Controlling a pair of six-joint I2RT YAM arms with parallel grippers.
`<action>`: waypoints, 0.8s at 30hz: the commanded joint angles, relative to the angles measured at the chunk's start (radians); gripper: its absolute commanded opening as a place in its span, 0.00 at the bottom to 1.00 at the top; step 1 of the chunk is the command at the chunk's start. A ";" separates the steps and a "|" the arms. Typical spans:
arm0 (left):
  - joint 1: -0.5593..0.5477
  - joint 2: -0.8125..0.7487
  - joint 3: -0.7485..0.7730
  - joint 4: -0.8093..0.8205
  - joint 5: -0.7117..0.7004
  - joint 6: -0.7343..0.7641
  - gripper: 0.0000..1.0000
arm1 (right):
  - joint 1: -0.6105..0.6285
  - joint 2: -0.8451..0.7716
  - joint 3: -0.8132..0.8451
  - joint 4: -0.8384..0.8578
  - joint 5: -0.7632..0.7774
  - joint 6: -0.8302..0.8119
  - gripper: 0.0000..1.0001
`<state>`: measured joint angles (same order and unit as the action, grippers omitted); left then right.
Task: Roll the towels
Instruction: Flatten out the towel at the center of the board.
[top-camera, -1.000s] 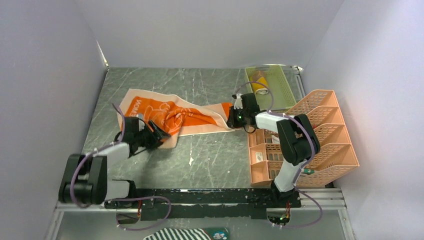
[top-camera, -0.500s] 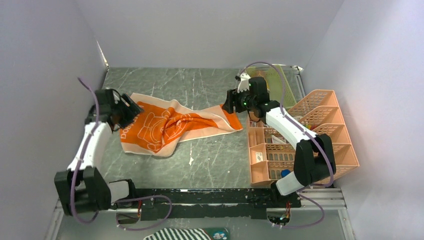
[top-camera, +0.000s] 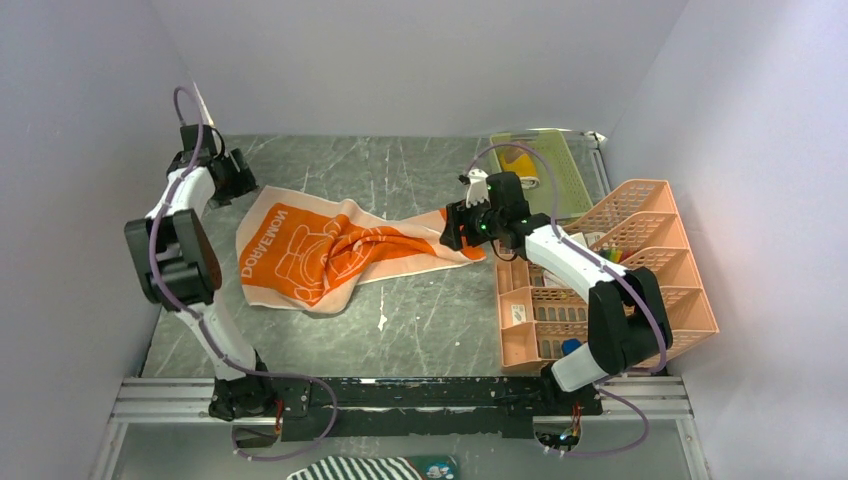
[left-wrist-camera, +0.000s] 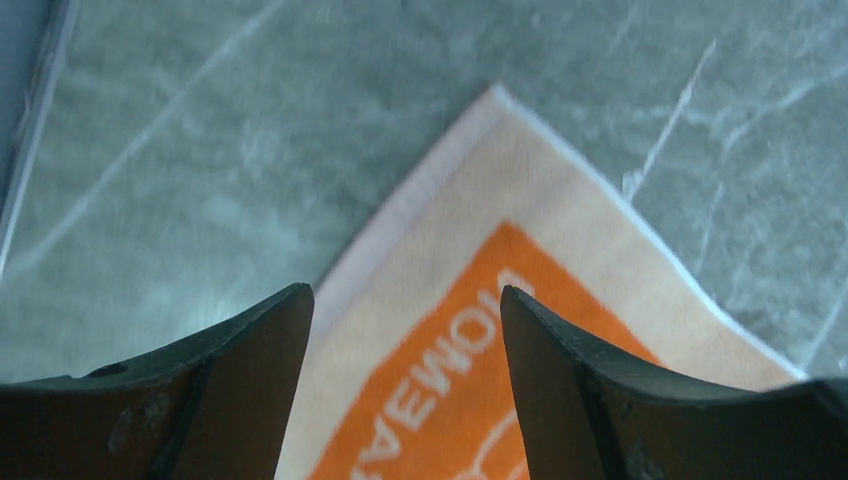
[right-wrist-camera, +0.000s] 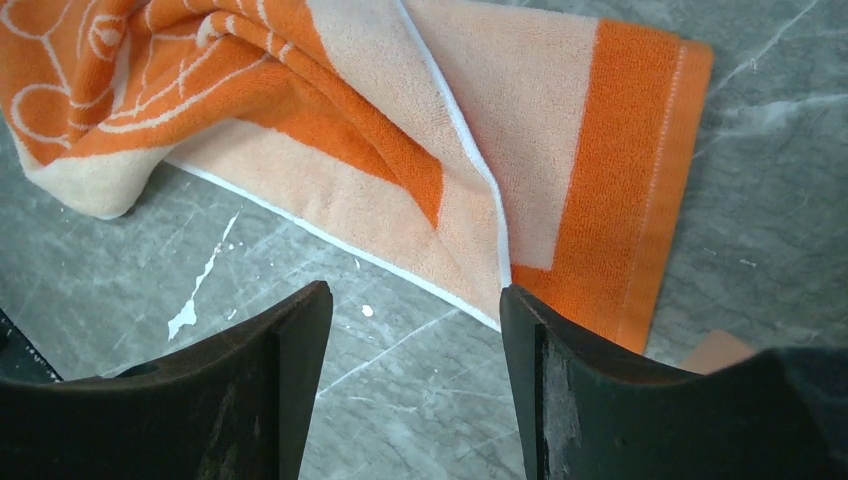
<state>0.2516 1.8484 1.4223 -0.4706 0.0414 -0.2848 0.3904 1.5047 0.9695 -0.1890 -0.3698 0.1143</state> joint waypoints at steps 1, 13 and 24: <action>0.002 0.177 0.178 0.075 0.000 0.118 0.79 | 0.002 -0.029 -0.013 0.018 -0.001 -0.005 0.63; -0.035 0.285 0.133 0.273 0.056 0.265 0.76 | 0.004 -0.080 -0.042 -0.002 -0.004 -0.005 0.64; -0.090 0.377 0.153 0.323 -0.068 0.336 0.75 | 0.011 -0.080 -0.047 -0.017 0.003 -0.008 0.64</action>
<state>0.1848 2.1704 1.5448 -0.1871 0.0471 0.0010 0.3954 1.4460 0.9302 -0.1951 -0.3706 0.1139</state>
